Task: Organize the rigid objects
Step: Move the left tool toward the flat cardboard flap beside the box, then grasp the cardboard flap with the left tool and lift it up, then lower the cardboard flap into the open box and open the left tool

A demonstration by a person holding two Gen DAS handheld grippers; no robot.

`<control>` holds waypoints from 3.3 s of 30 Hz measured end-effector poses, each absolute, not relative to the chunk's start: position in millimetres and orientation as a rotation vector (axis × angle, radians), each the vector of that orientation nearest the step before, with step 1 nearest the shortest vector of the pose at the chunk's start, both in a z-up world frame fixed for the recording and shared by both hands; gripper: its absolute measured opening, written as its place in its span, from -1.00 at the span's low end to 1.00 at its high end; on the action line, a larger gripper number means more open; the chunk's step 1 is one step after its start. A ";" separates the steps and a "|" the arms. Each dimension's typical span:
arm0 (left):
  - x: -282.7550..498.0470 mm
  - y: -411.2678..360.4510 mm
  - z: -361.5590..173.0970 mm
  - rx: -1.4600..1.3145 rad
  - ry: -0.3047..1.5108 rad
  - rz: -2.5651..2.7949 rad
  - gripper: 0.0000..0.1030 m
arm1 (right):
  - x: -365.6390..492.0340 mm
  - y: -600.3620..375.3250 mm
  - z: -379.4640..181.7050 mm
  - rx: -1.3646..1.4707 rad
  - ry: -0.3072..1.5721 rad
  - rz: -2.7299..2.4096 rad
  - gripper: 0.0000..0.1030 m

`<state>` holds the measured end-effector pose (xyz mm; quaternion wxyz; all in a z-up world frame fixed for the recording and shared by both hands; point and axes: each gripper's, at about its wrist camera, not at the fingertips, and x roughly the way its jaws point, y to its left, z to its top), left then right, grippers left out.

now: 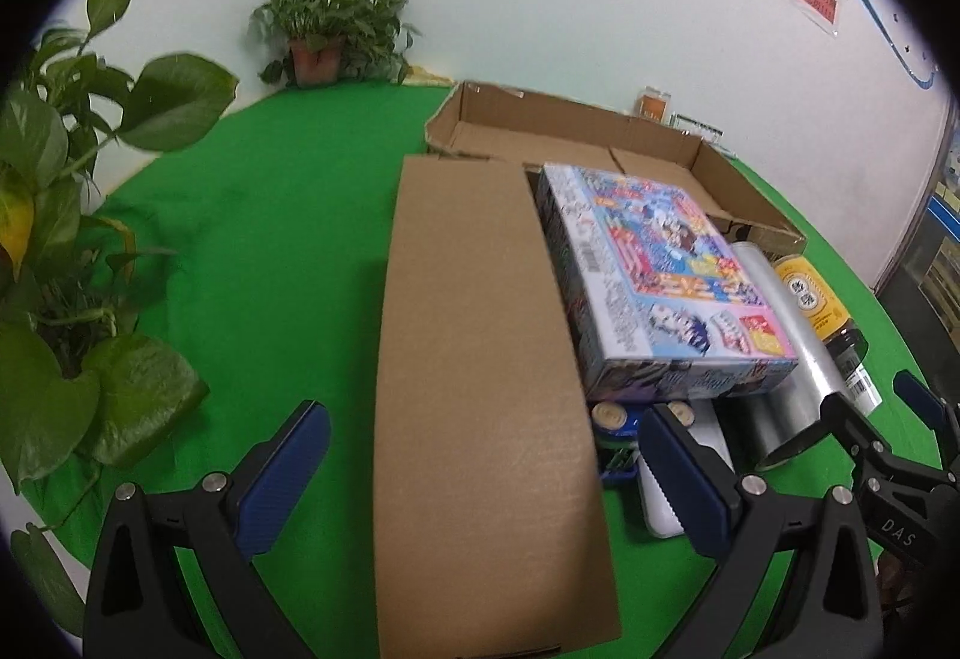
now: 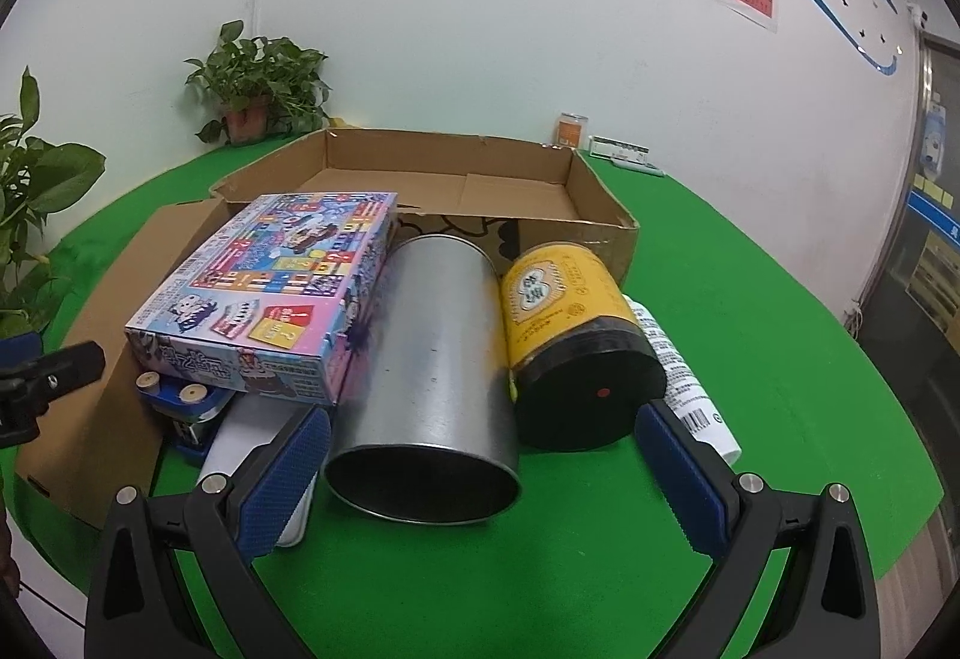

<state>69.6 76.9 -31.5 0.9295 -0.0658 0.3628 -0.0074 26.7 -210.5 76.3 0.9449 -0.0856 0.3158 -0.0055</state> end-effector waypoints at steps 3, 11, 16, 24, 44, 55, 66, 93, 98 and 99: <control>69.0 85.7 -41.5 -0.155 0.798 -0.017 0.99 | 25.8 -204.0 78.5 -0.163 0.624 0.022 0.99; 56.4 98.8 -50.5 -0.258 0.828 -0.087 0.98 | 24.7 -189.4 94.3 -0.096 0.611 0.175 0.99; 45.8 103.9 -48.2 -0.262 0.839 -0.124 0.87 | 26.4 -159.5 107.1 -0.059 0.631 0.307 0.99; 22.9 96.6 -47.7 -0.183 0.844 -0.122 0.89 | 69.4 -95.1 136.1 -0.027 0.750 0.491 0.98; 5.6 96.0 -60.5 -0.074 0.887 -0.078 0.58 | 188.2 67.4 55.1 -0.291 1.206 0.421 1.00; -1.4 100.9 -25.2 -0.005 0.778 -0.058 0.57 | 184.9 60.4 75.6 -0.189 1.103 0.421 0.79; 129.9 96.9 95.6 0.037 0.590 -0.042 0.58 | 303.7 79.6 231.2 -0.207 0.925 0.436 0.79; 348.6 93.2 19.9 0.014 0.881 -0.047 0.57 | 591.7 41.5 38.6 -0.055 1.265 0.441 0.77; 354.9 91.9 16.3 0.015 0.929 -0.048 0.59 | 594.7 32.0 4.4 -0.003 1.320 0.443 0.76; 354.7 93.3 17.1 0.019 0.930 -0.052 0.59 | 595.2 30.3 2.2 0.017 1.316 0.441 0.76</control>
